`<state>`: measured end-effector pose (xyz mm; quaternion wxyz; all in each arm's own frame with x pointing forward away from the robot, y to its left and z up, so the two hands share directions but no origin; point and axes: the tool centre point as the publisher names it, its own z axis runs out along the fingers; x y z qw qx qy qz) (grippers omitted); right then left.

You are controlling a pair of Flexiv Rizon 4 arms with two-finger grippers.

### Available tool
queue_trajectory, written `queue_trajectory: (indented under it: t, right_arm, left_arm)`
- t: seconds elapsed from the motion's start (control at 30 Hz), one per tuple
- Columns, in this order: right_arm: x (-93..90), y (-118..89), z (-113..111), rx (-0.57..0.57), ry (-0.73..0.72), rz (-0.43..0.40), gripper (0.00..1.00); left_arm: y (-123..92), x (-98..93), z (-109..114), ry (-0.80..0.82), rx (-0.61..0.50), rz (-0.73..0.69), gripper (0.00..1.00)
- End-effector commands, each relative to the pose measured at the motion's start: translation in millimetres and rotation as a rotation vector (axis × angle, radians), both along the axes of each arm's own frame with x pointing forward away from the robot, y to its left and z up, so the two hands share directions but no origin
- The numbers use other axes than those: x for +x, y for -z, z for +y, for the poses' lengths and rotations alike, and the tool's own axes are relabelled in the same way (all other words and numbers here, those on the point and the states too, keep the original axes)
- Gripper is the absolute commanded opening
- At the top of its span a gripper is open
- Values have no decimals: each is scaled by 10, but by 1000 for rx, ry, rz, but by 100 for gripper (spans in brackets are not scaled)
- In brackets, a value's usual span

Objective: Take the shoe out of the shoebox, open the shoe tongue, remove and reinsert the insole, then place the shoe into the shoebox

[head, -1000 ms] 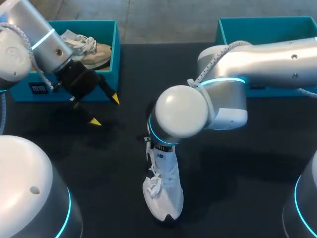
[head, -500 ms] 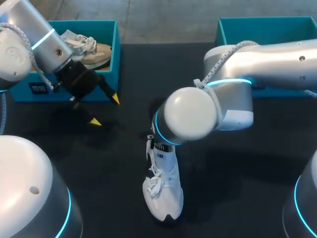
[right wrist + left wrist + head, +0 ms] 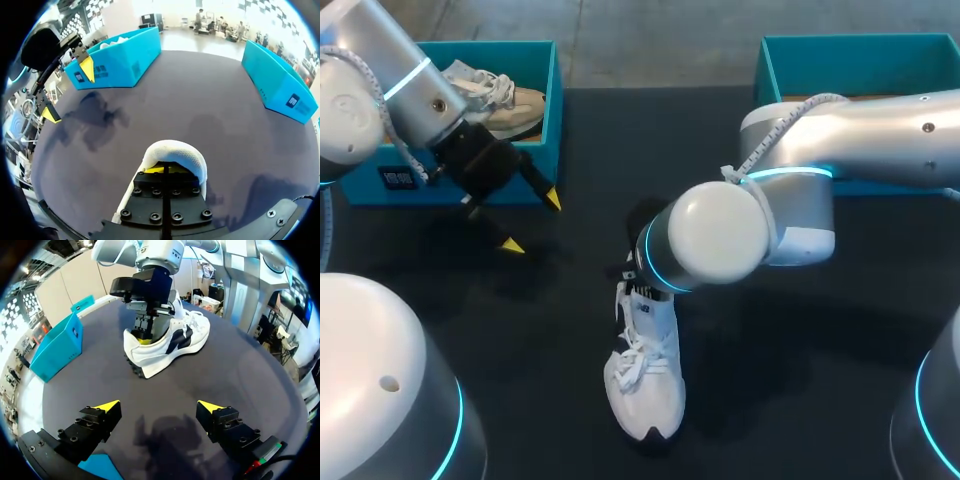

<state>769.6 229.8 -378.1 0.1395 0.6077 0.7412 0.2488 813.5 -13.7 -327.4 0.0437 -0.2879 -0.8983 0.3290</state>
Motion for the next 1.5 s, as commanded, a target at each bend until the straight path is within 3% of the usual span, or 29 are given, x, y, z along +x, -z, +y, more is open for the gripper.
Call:
queue_trajectory:
  t: [0.03, 0.37, 0.53, 0.63, 0.87, 1.07, 1.23, 1.5]
  right_arm:
    - [35, 136, 75, 50, 35, -249, 0]
    - [61, 388, 117, 22, 23, -159, 0]
    - [16, 469, 102, -30, 39, -89, 0]
    - [-32, 451, 82, -32, 47, -87, 0]
    - [-187, 10, 66, -72, 64, -200, 0]
    - [-275, -217, 4, -65, 89, -291, 0]
    - [-236, -276, -65, -52, 96, -321, 0]
    - [-100, -173, -49, -39, 78, -313, 0]
  left_arm:
    - [-7, -7, 5, 0, 3, -1, 100]
    - [-7, -7, 5, 0, 3, -1, 100]
    - [-7, -7, 5, 0, 3, -1, 100]
    - [-7, -7, 5, 0, 3, -1, 100]
    - [-7, -7, 5, 0, 3, -1, 100]
    - [-7, -7, 5, 0, 3, -1, 100]
    - [-7, -7, 5, 0, 3, -1, 100]
    - [-7, -7, 5, 0, 3, -1, 100]
